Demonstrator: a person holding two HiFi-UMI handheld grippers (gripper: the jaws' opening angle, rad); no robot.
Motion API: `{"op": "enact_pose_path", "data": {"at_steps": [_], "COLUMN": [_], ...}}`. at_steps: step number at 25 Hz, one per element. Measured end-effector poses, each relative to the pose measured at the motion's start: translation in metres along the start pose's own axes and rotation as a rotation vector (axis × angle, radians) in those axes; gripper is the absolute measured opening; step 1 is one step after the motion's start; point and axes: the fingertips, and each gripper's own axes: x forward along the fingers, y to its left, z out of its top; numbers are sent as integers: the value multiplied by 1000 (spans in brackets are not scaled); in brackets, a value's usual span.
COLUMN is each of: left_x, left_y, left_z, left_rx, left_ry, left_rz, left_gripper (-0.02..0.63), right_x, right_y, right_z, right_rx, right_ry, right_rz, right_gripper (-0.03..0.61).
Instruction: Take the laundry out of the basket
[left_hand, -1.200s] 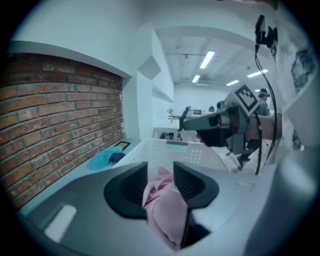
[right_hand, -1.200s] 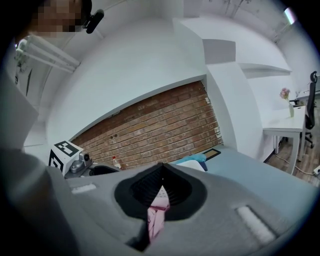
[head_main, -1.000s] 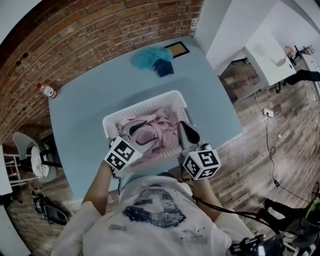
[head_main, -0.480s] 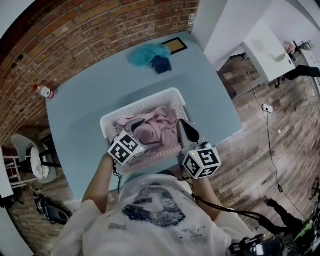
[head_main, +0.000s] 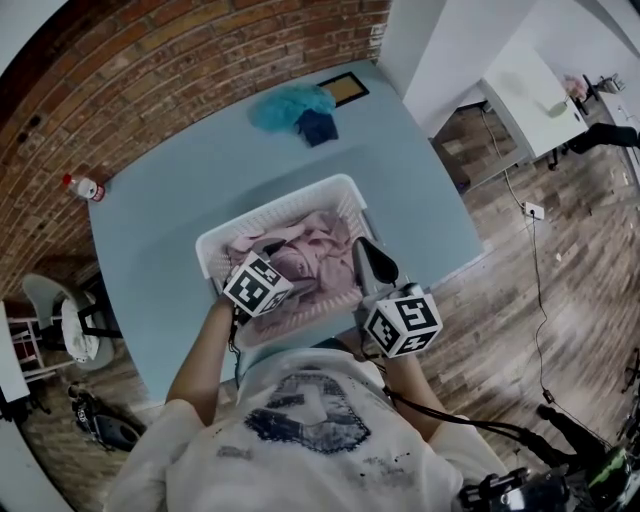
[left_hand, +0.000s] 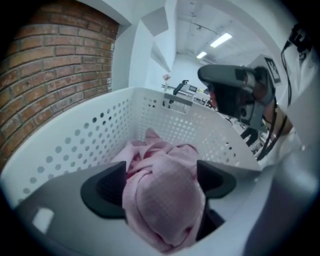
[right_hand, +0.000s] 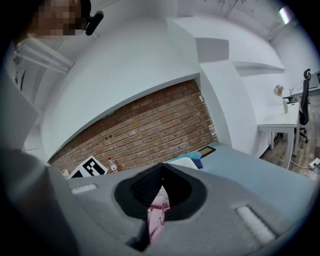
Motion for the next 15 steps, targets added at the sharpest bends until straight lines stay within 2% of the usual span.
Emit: {"op": "enact_pose_path", "data": {"at_steps": [6, 8, 10, 11, 15], "left_x": [13, 16, 17, 17, 17], "left_y": [5, 7, 9, 9, 10], "left_z": [-12, -17, -21, -23, -25], "left_rx": [-29, -53, -60, -59, -66], "left_ry": [44, 58, 70, 71, 67], "left_rz": [-18, -20, -19, -17, -13], "left_gripper": [432, 379, 288, 262, 225], "right_x": [0, 0, 1, 2, 3], "right_y": [-3, -4, -3, -3, -3], "right_z": [-1, -1, -1, 0, 0], "right_rx": [2, 3, 2, 2, 1], "right_ry": [0, 0, 1, 1, 5], "right_rz": [-3, -3, 0, 2, 8], "right_gripper": [-3, -3, -3, -3, -3]}}
